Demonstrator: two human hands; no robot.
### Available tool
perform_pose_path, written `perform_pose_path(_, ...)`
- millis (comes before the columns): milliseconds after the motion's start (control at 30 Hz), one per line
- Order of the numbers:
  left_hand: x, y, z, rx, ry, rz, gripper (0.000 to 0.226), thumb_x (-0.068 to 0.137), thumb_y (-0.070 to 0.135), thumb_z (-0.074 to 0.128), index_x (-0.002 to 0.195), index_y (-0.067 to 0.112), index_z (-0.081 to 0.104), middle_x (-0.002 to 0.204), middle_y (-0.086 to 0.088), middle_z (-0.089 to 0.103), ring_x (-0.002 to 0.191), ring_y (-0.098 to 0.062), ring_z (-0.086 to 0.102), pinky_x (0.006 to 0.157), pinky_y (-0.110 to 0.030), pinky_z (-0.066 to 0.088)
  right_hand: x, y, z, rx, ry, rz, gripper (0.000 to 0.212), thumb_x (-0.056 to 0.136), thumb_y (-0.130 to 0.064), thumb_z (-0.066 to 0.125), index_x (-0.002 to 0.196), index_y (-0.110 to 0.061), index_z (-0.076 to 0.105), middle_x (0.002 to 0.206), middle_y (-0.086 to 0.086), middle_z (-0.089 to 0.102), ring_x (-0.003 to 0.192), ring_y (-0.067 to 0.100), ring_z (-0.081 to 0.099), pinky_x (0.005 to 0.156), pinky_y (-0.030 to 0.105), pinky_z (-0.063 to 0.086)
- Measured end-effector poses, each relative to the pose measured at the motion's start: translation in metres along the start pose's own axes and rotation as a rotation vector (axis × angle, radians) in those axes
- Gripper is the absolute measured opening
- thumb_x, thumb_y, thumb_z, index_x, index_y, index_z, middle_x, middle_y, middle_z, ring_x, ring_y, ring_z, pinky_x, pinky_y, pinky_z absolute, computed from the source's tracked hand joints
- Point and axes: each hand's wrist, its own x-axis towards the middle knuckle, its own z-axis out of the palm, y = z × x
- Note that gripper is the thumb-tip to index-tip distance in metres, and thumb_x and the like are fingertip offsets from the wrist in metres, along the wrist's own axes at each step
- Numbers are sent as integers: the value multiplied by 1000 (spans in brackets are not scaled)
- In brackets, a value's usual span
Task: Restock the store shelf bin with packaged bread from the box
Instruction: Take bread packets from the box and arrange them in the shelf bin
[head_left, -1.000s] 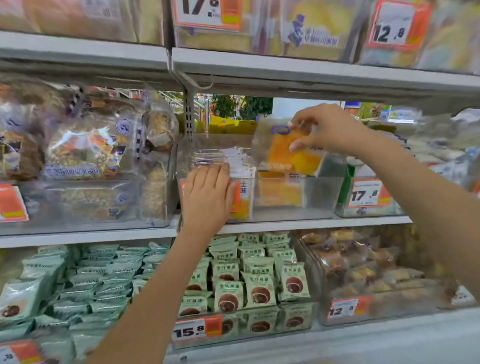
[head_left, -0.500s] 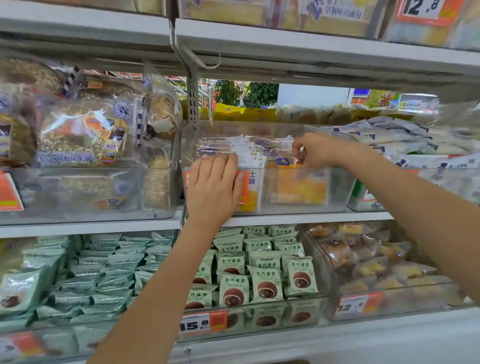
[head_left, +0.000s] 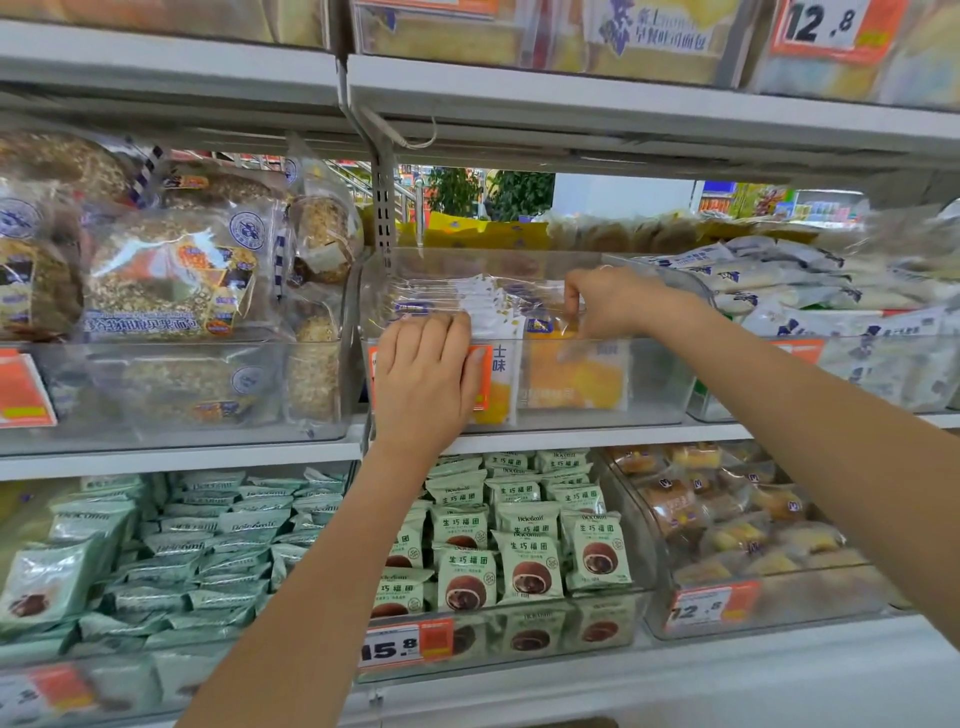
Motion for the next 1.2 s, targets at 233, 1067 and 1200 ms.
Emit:
perform_pose_path(233,2,0,-13,-84,-239,-25,46,102,30,28,123,4,59,119,-12,63,114,-27,53,107,-39,29,-19,8,13,395,279,-39,37,76,-33,77,102,-18,56,108,2,53,105,20,50,79,32,41)
perform_pose_path(1067,-371,34,-219,-116,-1611,-149,29,93,10,41,116,16,58,118,-5,61,111,-24,53,96,-33,36,-314,-130,455,478,-1010,-94,58,87,-33,65,135,-14,39,132,10,50,118,25,50,87,28,40)
perform_pose_path(1200,-380,44,-211,-48,-1628,-53,29,95,14,39,113,20,61,116,-2,63,111,-22,53,96,-34,34,-342,-156,487,419,-1282,-221,81,82,-55,62,146,-22,26,149,1,36,133,23,38,106,34,33)
